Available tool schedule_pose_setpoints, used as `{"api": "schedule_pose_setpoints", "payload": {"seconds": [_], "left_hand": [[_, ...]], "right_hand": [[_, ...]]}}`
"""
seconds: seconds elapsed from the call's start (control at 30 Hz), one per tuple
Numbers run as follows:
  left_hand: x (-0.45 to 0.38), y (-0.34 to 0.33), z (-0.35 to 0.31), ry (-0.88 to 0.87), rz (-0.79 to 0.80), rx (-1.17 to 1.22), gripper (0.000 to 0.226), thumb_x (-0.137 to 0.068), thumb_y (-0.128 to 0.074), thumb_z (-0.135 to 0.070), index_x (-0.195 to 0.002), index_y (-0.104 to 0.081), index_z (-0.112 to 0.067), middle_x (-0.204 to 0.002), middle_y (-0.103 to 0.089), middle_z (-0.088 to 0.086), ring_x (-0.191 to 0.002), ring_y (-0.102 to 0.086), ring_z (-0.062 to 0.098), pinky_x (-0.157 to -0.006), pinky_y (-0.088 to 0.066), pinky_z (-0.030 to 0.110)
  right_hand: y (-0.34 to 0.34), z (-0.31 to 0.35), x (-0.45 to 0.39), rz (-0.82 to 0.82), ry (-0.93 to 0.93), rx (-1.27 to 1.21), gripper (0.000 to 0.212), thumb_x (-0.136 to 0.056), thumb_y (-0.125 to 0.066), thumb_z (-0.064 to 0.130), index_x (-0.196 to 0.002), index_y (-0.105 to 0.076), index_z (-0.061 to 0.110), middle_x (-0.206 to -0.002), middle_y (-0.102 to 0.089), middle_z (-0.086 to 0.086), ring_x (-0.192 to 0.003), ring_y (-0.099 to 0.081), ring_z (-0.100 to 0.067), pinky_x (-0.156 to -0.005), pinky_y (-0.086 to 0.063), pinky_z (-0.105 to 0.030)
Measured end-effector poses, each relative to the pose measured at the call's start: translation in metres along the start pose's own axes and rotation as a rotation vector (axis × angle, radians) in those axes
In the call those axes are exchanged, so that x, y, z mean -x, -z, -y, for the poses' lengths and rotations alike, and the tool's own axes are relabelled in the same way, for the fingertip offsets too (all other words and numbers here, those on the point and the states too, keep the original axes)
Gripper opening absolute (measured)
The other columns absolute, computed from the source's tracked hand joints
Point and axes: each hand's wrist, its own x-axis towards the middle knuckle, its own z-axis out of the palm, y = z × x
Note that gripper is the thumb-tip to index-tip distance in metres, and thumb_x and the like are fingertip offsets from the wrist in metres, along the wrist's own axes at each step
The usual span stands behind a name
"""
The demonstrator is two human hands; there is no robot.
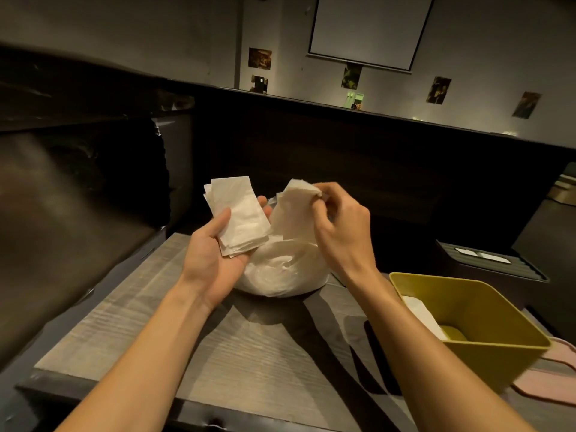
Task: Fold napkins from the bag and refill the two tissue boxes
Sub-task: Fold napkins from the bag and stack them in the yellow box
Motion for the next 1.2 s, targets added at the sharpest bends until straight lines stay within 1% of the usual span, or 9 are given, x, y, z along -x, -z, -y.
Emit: {"api": "schedule_pose_setpoints", "payload": {"seconds": [0.13,0.23,0.37,0.53,0.77,0.87,0.97,1.1,1.2], "left_hand": [[0.004,-0.003,-0.001,0.003,0.024,-0.03,0.043,-0.11,-0.036,-0.029,-0.144,-0.048,-0.006,-0.14,-0.064,0.016,-0.131,-0.061,0.032,-0.118,-0.038,0.049],[0.01,-0.012,0.004,0.004,0.0,-0.132,0.038,-0.109,-0.039,-0.029,-0.138,-0.054,-0.012,-0.132,-0.069,0.014,-0.125,-0.065,0.032,-0.109,-0.045,0.049],[0.022,-0.026,0.024,0.044,-0.02,-0.32,0.035,-0.102,-0.051,-0.029,-0.136,-0.059,-0.021,-0.121,-0.075,0.007,-0.113,-0.072,0.024,-0.097,-0.053,0.044],[0.032,-0.033,0.034,0.132,0.08,-0.329,0.036,-0.104,-0.048,-0.036,-0.135,-0.061,-0.022,-0.125,-0.074,0.007,-0.115,-0.071,0.025,-0.091,-0.056,0.042],[0.024,-0.019,0.042,0.009,0.026,-0.502,0.058,-0.083,-0.072,0.0,-0.137,-0.058,-0.015,-0.12,-0.075,0.011,-0.111,-0.073,0.029,-0.081,-0.063,0.039],[0.021,-0.018,0.043,-0.004,-0.014,-0.453,0.056,-0.085,-0.07,-0.003,-0.139,-0.057,-0.015,-0.123,-0.074,0.012,-0.112,-0.072,0.029,-0.079,-0.063,0.036],[0.02,-0.018,0.045,0.037,-0.051,-0.385,0.057,-0.083,-0.069,-0.01,-0.138,-0.058,-0.016,-0.123,-0.074,0.011,-0.111,-0.073,0.029,-0.078,-0.063,0.04],[0.021,-0.018,0.043,0.068,-0.092,-0.332,0.057,-0.081,-0.07,-0.007,-0.137,-0.06,-0.016,-0.124,-0.074,0.01,-0.114,-0.071,0.028,-0.088,-0.059,0.044],[0.023,-0.02,0.044,0.083,-0.093,-0.325,0.054,-0.084,-0.069,-0.007,-0.136,-0.061,-0.015,-0.122,-0.075,0.009,-0.113,-0.072,0.027,-0.089,-0.061,0.043]], "right_hand": [[0.002,0.009,0.003,-0.18,0.012,-0.163,0.018,-0.109,-0.049,0.015,-0.119,-0.06,0.024,-0.102,-0.06,0.022,-0.096,-0.061,0.008,-0.073,-0.05,-0.008],[0.01,0.016,0.007,-0.265,-0.048,-0.34,0.02,-0.108,-0.048,0.011,-0.122,-0.059,0.02,-0.091,-0.064,0.014,-0.079,-0.063,-0.003,-0.061,-0.051,-0.024],[0.015,0.013,0.018,-0.162,-0.123,-0.374,0.02,-0.109,-0.05,0.017,-0.124,-0.057,0.029,-0.095,-0.066,0.022,-0.077,-0.065,-0.013,-0.062,-0.054,-0.041],[0.004,-0.01,0.04,-0.07,-0.097,-0.275,0.029,-0.107,-0.056,0.019,-0.136,-0.057,0.026,-0.107,-0.066,0.017,-0.096,-0.068,-0.001,-0.07,-0.059,-0.023],[0.009,-0.02,0.047,0.03,-0.112,-0.208,0.058,-0.1,-0.066,0.039,-0.153,-0.044,0.033,-0.104,-0.059,0.036,-0.099,-0.06,0.02,-0.082,-0.052,-0.008],[0.012,-0.028,0.05,0.048,-0.106,-0.12,0.036,-0.098,-0.07,0.038,-0.133,-0.064,0.036,-0.109,-0.062,0.034,-0.104,-0.058,0.02,-0.087,-0.053,-0.01],[0.014,-0.03,0.052,-0.042,-0.149,-0.082,0.014,-0.1,-0.066,0.037,-0.109,-0.075,0.031,-0.093,-0.069,0.026,-0.097,-0.063,0.012,-0.077,-0.053,-0.01],[0.015,-0.033,0.05,-0.147,-0.265,-0.19,0.015,-0.102,-0.063,0.039,-0.104,-0.073,0.029,-0.089,-0.07,0.019,-0.09,-0.065,0.008,-0.067,-0.055,-0.015],[0.015,-0.033,0.05,-0.082,-0.299,-0.273,0.014,-0.101,-0.063,0.043,-0.105,-0.07,0.032,-0.093,-0.069,0.02,-0.092,-0.064,0.013,-0.068,-0.057,-0.014]]}}
